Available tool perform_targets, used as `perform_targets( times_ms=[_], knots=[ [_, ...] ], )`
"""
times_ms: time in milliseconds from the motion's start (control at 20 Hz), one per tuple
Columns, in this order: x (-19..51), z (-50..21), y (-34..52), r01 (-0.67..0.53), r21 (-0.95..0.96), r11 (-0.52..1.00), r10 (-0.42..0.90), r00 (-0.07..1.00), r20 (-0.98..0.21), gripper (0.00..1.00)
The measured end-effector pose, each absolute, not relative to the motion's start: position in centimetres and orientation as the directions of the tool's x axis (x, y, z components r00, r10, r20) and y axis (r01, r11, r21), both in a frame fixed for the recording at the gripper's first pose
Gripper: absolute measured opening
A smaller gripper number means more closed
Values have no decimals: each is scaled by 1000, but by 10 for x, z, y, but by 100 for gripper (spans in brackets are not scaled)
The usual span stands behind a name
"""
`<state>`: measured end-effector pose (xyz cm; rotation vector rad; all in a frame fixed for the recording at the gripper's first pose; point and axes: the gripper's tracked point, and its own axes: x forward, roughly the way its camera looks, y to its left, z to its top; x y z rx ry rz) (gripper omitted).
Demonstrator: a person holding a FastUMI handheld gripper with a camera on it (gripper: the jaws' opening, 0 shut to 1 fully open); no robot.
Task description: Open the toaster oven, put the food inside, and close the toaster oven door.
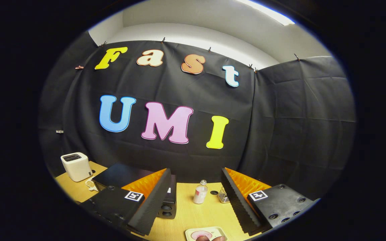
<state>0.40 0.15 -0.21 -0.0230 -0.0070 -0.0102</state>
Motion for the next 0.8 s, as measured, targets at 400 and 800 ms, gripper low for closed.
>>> perform_targets(
  times_ms=[400,800],
  knots=[
    [13,-4,60,-50,74,996,50,999,9,98],
    [40,-66,184,-155,107,982,164,983,-83,98]
  ],
)
